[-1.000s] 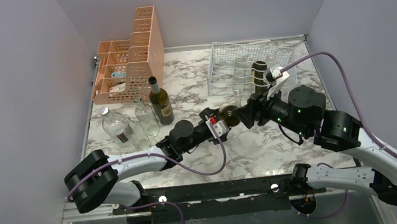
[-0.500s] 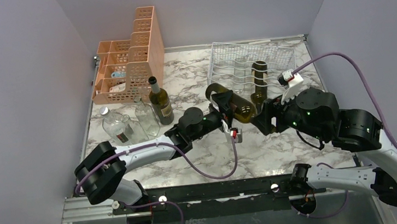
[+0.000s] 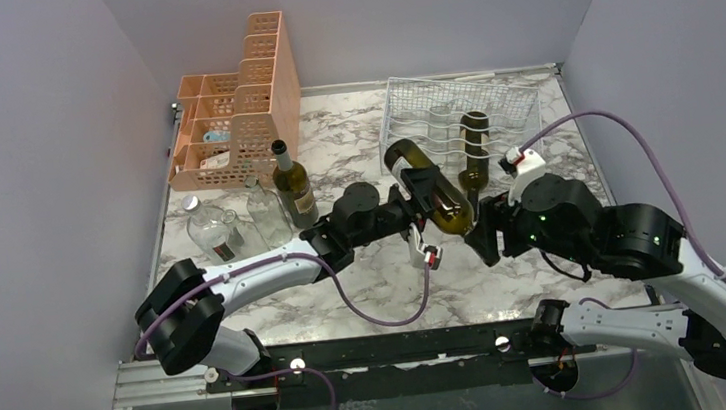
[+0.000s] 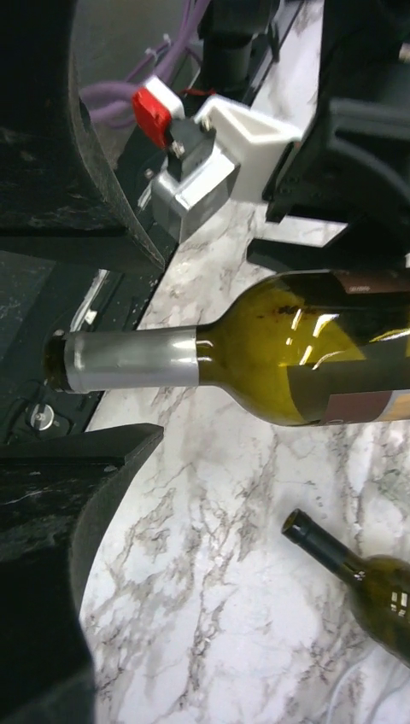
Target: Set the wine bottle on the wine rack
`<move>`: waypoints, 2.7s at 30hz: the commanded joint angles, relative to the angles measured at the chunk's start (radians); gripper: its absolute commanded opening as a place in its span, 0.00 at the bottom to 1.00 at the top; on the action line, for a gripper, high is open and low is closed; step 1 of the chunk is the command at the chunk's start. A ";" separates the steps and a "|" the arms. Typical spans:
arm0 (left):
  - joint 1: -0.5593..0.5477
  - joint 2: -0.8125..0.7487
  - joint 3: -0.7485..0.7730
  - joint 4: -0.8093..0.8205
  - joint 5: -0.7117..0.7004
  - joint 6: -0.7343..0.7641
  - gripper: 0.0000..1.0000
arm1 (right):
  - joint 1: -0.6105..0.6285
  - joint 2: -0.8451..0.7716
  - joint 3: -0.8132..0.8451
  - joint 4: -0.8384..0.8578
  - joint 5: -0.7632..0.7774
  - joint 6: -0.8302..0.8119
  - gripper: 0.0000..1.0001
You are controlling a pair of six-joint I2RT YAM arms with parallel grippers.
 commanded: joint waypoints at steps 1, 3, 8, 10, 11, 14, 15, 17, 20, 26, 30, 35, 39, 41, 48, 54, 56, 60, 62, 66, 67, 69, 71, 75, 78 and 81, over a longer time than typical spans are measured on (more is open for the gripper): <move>0.000 -0.067 0.086 0.007 0.065 0.107 0.00 | 0.006 0.028 -0.063 0.026 -0.021 0.029 0.66; 0.000 -0.073 0.089 -0.010 0.071 0.121 0.00 | 0.005 0.036 -0.084 0.043 -0.021 0.037 0.64; 0.001 -0.083 0.094 -0.031 0.079 0.133 0.00 | 0.004 0.052 -0.140 0.099 -0.038 0.061 0.61; 0.001 -0.086 0.097 -0.037 0.081 0.138 0.00 | 0.004 0.058 -0.165 0.131 -0.051 0.075 0.59; 0.000 -0.088 0.098 -0.040 0.081 0.139 0.00 | 0.005 0.061 -0.175 0.149 -0.060 0.079 0.58; 0.001 -0.090 0.104 -0.050 0.080 0.139 0.00 | 0.004 0.072 -0.196 0.175 -0.069 0.088 0.54; 0.001 -0.090 0.108 -0.053 0.078 0.138 0.00 | 0.006 0.075 -0.202 0.176 -0.062 0.097 0.53; 0.001 -0.088 0.114 -0.061 0.070 0.132 0.00 | 0.005 0.079 -0.217 0.180 -0.052 0.111 0.50; 0.001 -0.083 0.117 -0.068 0.056 0.132 0.00 | 0.005 0.080 -0.238 0.192 -0.046 0.130 0.45; 0.001 -0.083 0.123 -0.074 0.043 0.115 0.00 | 0.005 0.070 -0.255 0.190 -0.010 0.159 0.18; 0.000 -0.079 0.122 -0.075 0.031 0.095 0.00 | 0.005 0.052 -0.248 0.189 0.032 0.163 0.01; 0.000 -0.073 0.099 -0.070 -0.001 0.078 0.67 | 0.004 0.026 -0.223 0.190 0.117 0.171 0.01; 0.001 -0.074 0.084 -0.070 -0.003 0.055 0.99 | 0.005 0.002 -0.200 0.184 0.224 0.202 0.01; 0.001 -0.079 0.087 -0.070 -0.009 0.035 0.99 | 0.005 -0.009 -0.194 0.180 0.266 0.224 0.01; 0.001 -0.128 0.116 -0.062 -0.047 -0.181 0.99 | 0.004 -0.026 -0.196 0.157 0.356 0.309 0.01; 0.001 -0.214 0.141 -0.006 -0.243 -0.623 0.99 | 0.004 -0.023 -0.244 0.177 0.349 0.352 0.01; 0.000 -0.243 0.162 -0.006 -0.359 -0.795 0.99 | 0.004 -0.023 -0.281 0.222 0.322 0.342 0.01; 0.001 -0.310 0.195 -0.056 -0.605 -1.067 0.99 | 0.004 0.002 -0.356 0.329 0.251 0.315 0.01; 0.001 -0.347 0.214 -0.168 -0.644 -1.144 0.99 | 0.005 0.023 -0.394 0.390 0.204 0.300 0.01; 0.001 -0.387 0.298 -0.515 -0.709 -1.407 0.99 | 0.005 0.067 -0.473 0.524 0.144 0.278 0.01; 0.001 -0.398 0.308 -0.593 -0.703 -1.455 0.99 | 0.004 0.080 -0.488 0.561 0.108 0.271 0.01; 0.001 -0.428 0.306 -0.699 -0.675 -1.536 0.99 | 0.005 0.113 -0.514 0.635 0.075 0.251 0.01; 0.001 -0.476 0.283 -0.757 -0.630 -1.589 0.99 | 0.005 0.153 -0.526 0.685 0.055 0.245 0.01; 0.000 -0.569 0.223 -0.773 -0.559 -1.634 0.99 | 0.004 0.257 -0.525 0.752 0.034 0.241 0.01; 0.001 -0.606 0.202 -0.774 -0.541 -1.641 0.99 | 0.003 0.340 -0.509 0.781 0.025 0.245 0.01; 0.001 -0.616 0.201 -0.778 -0.537 -1.628 0.99 | -0.001 0.411 -0.492 0.803 0.015 0.254 0.01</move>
